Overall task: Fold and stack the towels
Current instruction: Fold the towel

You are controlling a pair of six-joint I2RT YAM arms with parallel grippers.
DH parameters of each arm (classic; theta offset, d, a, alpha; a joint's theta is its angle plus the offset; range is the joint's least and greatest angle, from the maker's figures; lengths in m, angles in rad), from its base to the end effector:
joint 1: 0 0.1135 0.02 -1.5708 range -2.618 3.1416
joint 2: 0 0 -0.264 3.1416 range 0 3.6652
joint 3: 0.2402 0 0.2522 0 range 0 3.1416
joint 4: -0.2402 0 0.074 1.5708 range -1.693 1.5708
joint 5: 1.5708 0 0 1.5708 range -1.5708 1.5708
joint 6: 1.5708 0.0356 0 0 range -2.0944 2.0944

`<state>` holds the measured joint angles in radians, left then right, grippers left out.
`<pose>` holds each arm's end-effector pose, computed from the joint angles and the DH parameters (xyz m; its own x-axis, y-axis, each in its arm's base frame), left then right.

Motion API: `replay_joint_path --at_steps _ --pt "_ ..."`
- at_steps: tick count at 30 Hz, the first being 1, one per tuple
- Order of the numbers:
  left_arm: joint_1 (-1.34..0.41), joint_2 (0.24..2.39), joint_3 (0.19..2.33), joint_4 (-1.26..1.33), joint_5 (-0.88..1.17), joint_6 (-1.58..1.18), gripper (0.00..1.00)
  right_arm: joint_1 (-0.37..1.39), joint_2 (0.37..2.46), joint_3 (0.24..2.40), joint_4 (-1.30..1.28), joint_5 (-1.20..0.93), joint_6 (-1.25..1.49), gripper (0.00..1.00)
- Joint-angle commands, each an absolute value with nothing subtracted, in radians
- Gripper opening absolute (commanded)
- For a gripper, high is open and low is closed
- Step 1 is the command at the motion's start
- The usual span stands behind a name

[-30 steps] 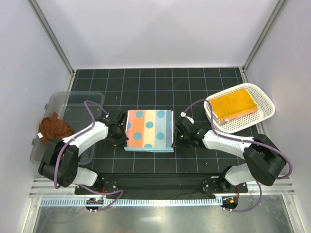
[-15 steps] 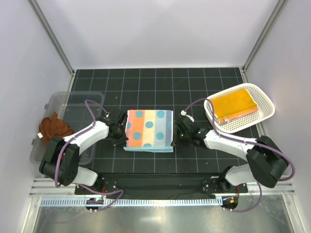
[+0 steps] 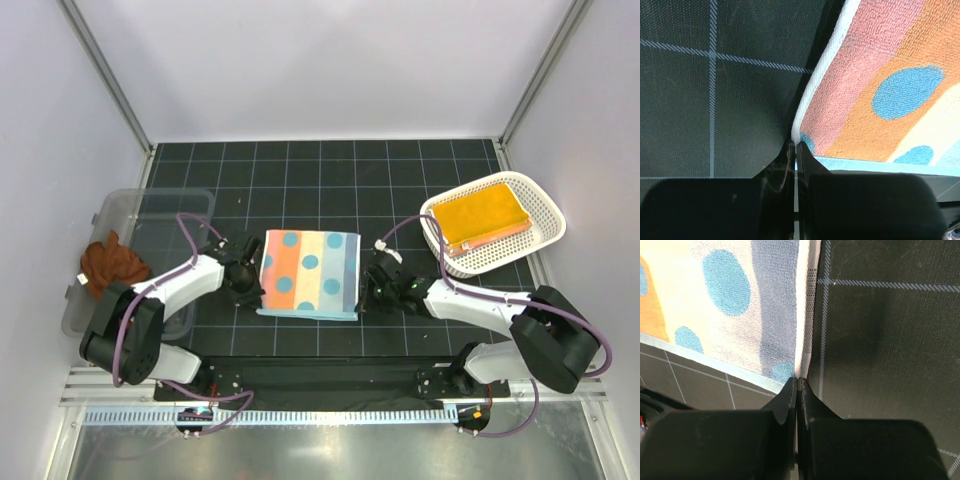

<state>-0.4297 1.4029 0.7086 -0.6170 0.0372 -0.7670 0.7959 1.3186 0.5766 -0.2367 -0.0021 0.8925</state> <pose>0.2091 -0.0973 0.1573 -0.9276 -0.3378 -0.1598 -0.3038 0.9307 -0.2040 0.1653 0.1690 0.1569 -0.9212 0.1721 -0.3488 0.0032 0.9001 0.4357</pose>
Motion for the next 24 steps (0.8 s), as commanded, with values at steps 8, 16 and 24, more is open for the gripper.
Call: replay_joint_path --at_steps 8,16,24 --pt "-0.431 1.326 0.756 -0.684 0.019 -0.769 0.00 0.798 1.305 0.652 -0.262 0.023 0.858 0.01" --pt "-0.433 1.253 0.875 -0.790 0.021 -0.758 0.00 0.804 1.203 0.758 -0.428 0.045 0.830 0.01" --pt "-0.437 1.302 0.718 -0.677 0.043 -0.787 0.00 0.831 1.195 0.585 -0.255 0.014 0.911 0.01"
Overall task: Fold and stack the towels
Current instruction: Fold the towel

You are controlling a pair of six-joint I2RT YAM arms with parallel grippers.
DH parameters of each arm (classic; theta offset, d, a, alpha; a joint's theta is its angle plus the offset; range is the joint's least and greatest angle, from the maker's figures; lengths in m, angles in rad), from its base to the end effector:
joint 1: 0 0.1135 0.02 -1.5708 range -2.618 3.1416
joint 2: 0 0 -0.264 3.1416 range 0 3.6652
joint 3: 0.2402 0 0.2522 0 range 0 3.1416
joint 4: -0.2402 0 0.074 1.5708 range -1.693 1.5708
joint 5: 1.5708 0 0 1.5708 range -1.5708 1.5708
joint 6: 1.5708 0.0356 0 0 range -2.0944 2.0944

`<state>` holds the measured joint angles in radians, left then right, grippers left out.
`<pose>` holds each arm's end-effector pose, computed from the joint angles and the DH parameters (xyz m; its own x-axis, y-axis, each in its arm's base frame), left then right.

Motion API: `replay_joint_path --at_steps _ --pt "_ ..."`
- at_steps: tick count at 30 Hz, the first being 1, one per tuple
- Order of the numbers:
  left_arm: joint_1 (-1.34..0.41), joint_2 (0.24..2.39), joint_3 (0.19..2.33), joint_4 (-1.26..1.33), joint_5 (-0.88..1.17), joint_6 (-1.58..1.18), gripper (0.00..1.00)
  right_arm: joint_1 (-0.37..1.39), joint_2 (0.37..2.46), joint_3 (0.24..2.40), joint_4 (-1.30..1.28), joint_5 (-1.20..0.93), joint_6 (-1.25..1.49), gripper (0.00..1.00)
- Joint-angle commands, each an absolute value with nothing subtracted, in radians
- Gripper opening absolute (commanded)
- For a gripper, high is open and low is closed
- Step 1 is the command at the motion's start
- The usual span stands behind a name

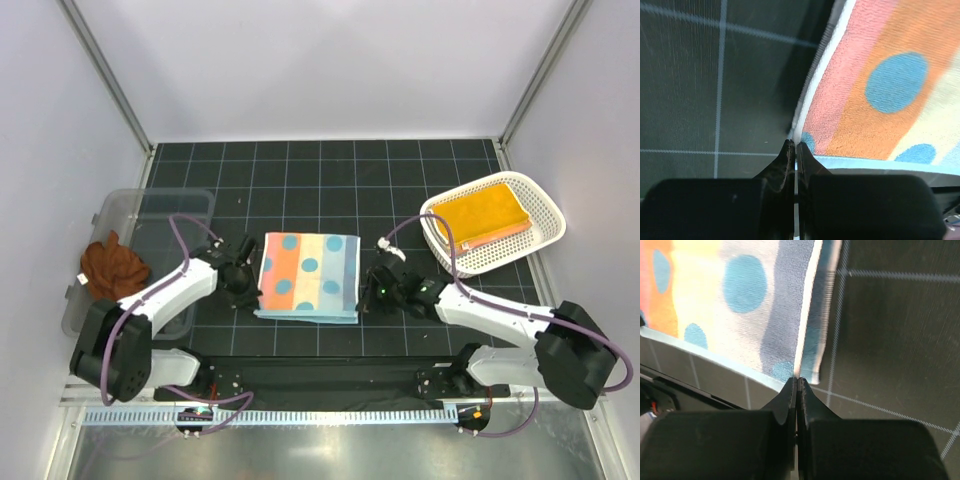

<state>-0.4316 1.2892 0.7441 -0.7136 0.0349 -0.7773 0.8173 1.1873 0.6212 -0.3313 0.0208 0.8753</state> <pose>0.2001 -0.0935 0.1871 -0.9162 -0.3497 -0.1956 -0.3013 0.9231 -0.2390 0.1569 0.1661 0.1919 -0.8957 0.1671 -0.4121 -0.0509 0.8821 0.4684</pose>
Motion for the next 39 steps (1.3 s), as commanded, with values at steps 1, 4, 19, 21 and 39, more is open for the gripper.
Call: replay_joint_path --at_steps 1,4,19,21,39 --pt "-0.439 1.314 0.715 -0.673 0.035 -0.787 0.00 0.833 1.204 0.566 -0.238 0.014 0.920 0.01" --pt "-0.446 1.330 0.715 -0.676 0.015 -0.785 0.00 0.839 1.239 0.536 -0.195 0.014 0.928 0.01" --pt "-0.505 1.382 0.706 -0.692 -0.040 -0.808 0.00 0.842 1.239 0.485 -0.150 0.012 0.931 0.01" --pt "-0.508 1.393 0.713 -0.709 -0.054 -0.811 0.06 0.842 1.229 0.492 -0.159 -0.021 0.927 0.01" --pt "-0.333 1.713 1.380 -0.759 0.173 -0.172 0.56 0.480 1.619 1.136 -0.388 -0.388 0.309 0.63"
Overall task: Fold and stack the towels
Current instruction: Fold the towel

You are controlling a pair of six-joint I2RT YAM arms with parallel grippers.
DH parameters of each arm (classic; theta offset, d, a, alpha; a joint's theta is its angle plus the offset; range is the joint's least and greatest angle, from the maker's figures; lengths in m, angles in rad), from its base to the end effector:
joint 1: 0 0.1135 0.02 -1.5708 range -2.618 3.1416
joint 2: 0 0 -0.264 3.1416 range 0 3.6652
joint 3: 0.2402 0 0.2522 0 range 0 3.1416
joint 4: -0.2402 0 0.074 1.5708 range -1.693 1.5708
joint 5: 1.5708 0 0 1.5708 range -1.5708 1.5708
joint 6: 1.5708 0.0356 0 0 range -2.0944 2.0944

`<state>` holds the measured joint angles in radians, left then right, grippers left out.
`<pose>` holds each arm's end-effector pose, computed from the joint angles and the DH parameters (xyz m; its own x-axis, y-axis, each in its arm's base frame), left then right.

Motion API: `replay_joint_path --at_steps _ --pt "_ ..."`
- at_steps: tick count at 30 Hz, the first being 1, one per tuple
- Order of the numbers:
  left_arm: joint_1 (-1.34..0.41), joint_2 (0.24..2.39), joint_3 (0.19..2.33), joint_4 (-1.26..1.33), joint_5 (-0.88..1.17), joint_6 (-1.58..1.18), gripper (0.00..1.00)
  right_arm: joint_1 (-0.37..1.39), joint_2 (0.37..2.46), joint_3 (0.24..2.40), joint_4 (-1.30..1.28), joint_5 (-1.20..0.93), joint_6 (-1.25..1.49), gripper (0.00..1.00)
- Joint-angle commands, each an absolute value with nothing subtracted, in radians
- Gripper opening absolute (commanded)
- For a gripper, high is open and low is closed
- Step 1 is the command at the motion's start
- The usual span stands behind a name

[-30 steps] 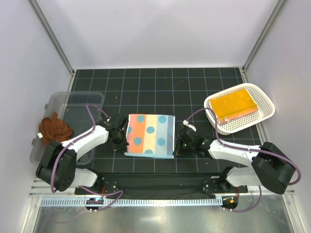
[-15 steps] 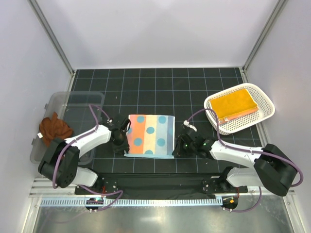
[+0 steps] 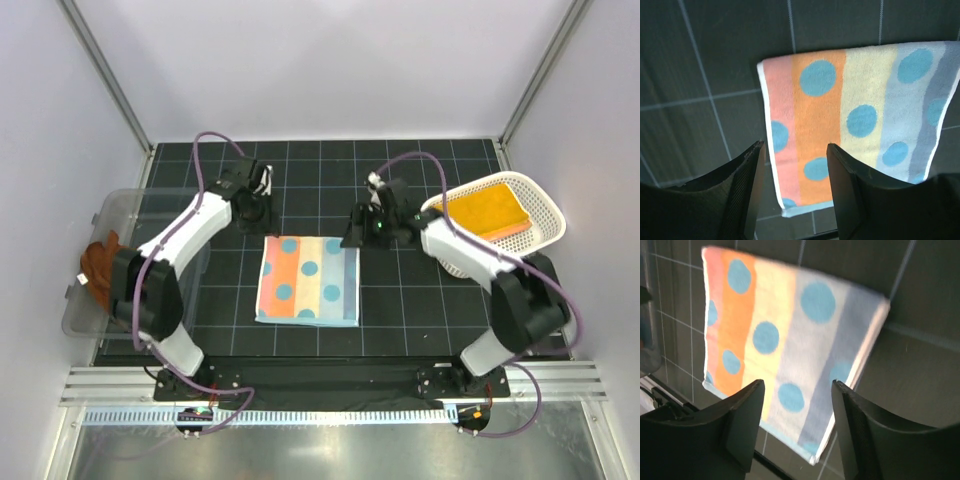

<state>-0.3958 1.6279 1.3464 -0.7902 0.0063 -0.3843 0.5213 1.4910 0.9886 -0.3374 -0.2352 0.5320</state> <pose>0.3132 -0.1311 0.2704 -0.8966 -0.0316 -0.4416 0.0563 0.9812 -0.1846 0.2691 0.1641 0.2304 -0.8705 0.0690 -0.4873 -0.2061 0.8481 0.4882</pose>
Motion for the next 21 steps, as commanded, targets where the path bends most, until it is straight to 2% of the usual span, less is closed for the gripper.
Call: replay_joint_path --at_steps 1,5,10,16,21 --pt "-0.315 1.745 1.390 -0.746 0.237 -0.149 0.56 0.466 1.670 1.178 -0.429 -0.420 0.281 0.65" --pt "-0.279 1.908 1.477 -0.751 0.406 -0.061 0.51 0.397 1.847 1.349 -0.517 -0.494 0.158 0.69" --pt "-0.259 1.970 1.511 -0.741 0.388 -0.018 0.50 0.377 1.985 1.442 -0.621 -0.496 0.032 0.70" --pt "-0.233 2.006 1.538 -0.709 0.387 -0.023 0.52 0.361 2.037 1.453 -0.620 -0.514 -0.020 0.70" --pt "-0.218 2.040 1.568 -0.752 0.348 -0.005 0.51 0.335 2.069 1.453 -0.626 -0.544 -0.054 0.59"
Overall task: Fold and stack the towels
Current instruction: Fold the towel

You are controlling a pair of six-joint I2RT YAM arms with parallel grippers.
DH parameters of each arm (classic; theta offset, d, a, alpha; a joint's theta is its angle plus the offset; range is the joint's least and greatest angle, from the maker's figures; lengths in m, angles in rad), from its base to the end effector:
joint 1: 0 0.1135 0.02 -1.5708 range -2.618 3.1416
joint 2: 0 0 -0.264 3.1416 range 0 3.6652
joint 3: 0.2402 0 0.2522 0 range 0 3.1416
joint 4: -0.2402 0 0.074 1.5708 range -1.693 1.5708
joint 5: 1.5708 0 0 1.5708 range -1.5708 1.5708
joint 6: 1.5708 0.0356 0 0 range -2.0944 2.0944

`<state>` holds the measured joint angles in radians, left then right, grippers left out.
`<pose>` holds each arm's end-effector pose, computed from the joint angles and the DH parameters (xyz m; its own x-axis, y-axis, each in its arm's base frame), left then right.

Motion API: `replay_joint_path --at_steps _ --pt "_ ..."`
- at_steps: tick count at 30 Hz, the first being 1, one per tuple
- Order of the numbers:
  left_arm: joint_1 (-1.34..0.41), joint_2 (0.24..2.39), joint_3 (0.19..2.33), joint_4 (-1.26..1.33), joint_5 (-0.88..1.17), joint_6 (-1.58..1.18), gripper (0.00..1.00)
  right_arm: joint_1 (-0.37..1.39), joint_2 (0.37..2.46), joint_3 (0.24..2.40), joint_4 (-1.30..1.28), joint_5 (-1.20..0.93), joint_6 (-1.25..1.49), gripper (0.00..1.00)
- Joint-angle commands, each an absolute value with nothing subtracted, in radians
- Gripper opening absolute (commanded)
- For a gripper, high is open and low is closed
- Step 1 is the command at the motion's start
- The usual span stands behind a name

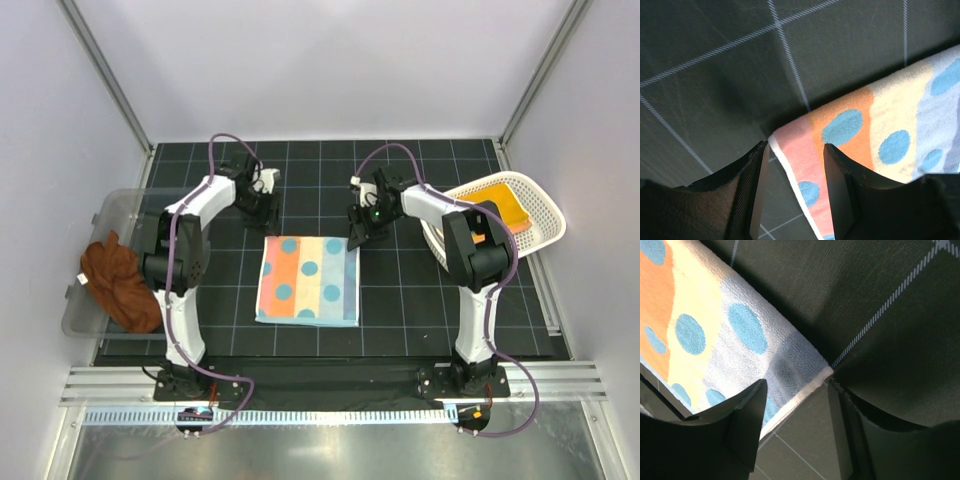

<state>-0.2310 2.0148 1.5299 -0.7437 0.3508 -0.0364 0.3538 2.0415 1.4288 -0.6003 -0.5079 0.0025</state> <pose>0.4003 -0.1067 0.1896 -0.9283 0.1832 -0.3236 0.2937 0.8950 -0.3357 0.3800 0.1588 0.1586 -0.8798 -0.3226 -0.3491 -0.4603 0.7615 0.4564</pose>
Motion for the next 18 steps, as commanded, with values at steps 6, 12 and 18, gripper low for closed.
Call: replay_joint_path --at_steps 6,12,18 --pt "-0.193 2.074 1.664 -0.807 0.353 0.080 0.52 0.314 2.083 1.471 -0.598 -0.575 -0.061 0.54" --pt "-0.161 2.169 1.759 -0.908 0.463 0.120 0.49 0.308 2.120 1.496 -0.598 -0.604 -0.077 0.51" --pt "-0.156 2.206 1.759 -0.959 0.512 0.149 0.47 0.302 2.123 1.486 -0.583 -0.623 -0.087 0.36"
